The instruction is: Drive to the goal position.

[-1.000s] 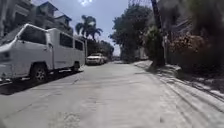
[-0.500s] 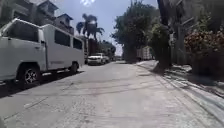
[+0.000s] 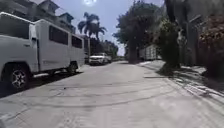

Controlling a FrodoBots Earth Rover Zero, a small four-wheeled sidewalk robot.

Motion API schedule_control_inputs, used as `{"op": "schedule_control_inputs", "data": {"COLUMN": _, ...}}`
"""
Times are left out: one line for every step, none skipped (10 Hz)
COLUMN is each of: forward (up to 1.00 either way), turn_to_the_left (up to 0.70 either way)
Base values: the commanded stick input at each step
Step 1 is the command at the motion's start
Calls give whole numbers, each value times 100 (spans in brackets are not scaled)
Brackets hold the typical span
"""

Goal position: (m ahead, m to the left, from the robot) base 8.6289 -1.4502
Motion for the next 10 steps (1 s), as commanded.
{"op": "schedule_control_inputs", "data": {"forward": 100, "turn_to_the_left": 1}}
{"op": "schedule_control_inputs", "data": {"forward": 100, "turn_to_the_left": 1}}
{"op": "schedule_control_inputs", "data": {"forward": 100, "turn_to_the_left": 1}}
{"op": "schedule_control_inputs", "data": {"forward": 100, "turn_to_the_left": 1}}
{"op": "schedule_control_inputs", "data": {"forward": 100, "turn_to_the_left": 1}}
{"op": "schedule_control_inputs", "data": {"forward": 100, "turn_to_the_left": 1}}
{"op": "schedule_control_inputs", "data": {"forward": 100, "turn_to_the_left": 1}}
{"op": "schedule_control_inputs", "data": {"forward": 100, "turn_to_the_left": 1}}
{"op": "schedule_control_inputs", "data": {"forward": 100, "turn_to_the_left": 1}}
{"op": "schedule_control_inputs", "data": {"forward": 100, "turn_to_the_left": 1}}
